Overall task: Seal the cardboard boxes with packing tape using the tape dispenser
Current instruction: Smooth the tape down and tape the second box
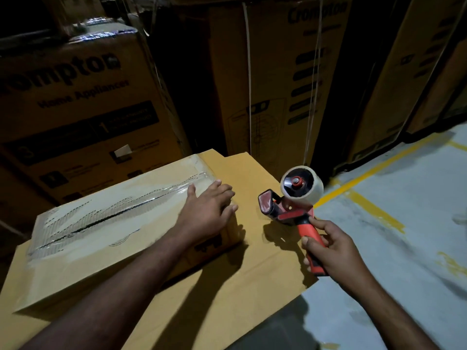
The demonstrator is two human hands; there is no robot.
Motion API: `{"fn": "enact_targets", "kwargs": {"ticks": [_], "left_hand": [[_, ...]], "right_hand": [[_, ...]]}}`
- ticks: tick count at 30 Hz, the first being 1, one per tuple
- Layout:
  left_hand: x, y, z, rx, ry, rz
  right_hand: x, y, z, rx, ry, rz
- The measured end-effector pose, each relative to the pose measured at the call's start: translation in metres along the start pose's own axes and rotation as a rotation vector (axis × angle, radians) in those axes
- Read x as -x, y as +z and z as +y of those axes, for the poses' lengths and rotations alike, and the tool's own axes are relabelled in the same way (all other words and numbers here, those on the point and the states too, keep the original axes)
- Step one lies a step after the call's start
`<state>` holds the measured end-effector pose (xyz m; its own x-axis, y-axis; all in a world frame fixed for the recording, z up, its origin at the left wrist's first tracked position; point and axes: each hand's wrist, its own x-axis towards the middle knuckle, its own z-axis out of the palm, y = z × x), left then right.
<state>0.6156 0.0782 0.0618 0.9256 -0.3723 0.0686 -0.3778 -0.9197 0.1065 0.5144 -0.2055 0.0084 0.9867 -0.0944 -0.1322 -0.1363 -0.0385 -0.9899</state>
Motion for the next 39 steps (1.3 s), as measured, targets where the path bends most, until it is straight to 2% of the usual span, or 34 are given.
{"fn": "enact_targets", "kwargs": {"ticks": [3,9,15,19,22,26,29,31,32,33,35,37,39], "left_hand": [[0.022,-0.005,-0.026,-0.029,-0.017,-0.001],[0.064,-0.013,-0.075,-0.056,-0.178,-0.001],[0.079,0.000,-0.070,-0.070,-0.382,0.085],[0.080,0.004,-0.063,-0.082,-0.444,0.150],[0.079,0.005,-0.067,-0.095,-0.433,0.169],[0.087,0.006,-0.074,-0.097,-0.404,0.165],[0.089,0.009,-0.080,-0.105,-0.405,0.180],[0.089,0.011,-0.080,-0.116,-0.416,0.211],[0.088,0.012,-0.079,-0.126,-0.419,0.224],[0.089,0.014,-0.077,-0.140,-0.421,0.237],[0.088,0.017,-0.072,-0.150,-0.434,0.259],[0.084,0.020,-0.066,-0.118,-0.471,0.277],[0.082,0.021,-0.060,-0.075,-0.488,0.288]], "right_hand": [[-0.014,0.021,0.000,-0.069,0.033,-0.038],[-0.045,0.101,0.021,-0.180,0.167,-0.208],[-0.050,0.183,0.027,-0.245,0.248,-0.310],[-0.050,0.208,0.024,-0.296,0.259,-0.283],[-0.055,0.215,0.029,-0.222,0.259,-0.256],[-0.070,0.217,0.038,0.388,0.120,-0.202],[-0.074,0.218,0.030,0.710,0.057,-0.221],[-0.071,0.217,0.013,0.950,-0.016,-0.168],[-0.068,0.217,0.002,0.974,-0.074,-0.106],[-0.065,0.217,-0.010,0.893,-0.130,-0.052],[-0.058,0.221,-0.035,0.575,-0.238,-0.001],[-0.048,0.232,-0.056,0.377,-0.392,0.012],[-0.036,0.249,-0.065,0.359,-0.526,-0.040]]}}
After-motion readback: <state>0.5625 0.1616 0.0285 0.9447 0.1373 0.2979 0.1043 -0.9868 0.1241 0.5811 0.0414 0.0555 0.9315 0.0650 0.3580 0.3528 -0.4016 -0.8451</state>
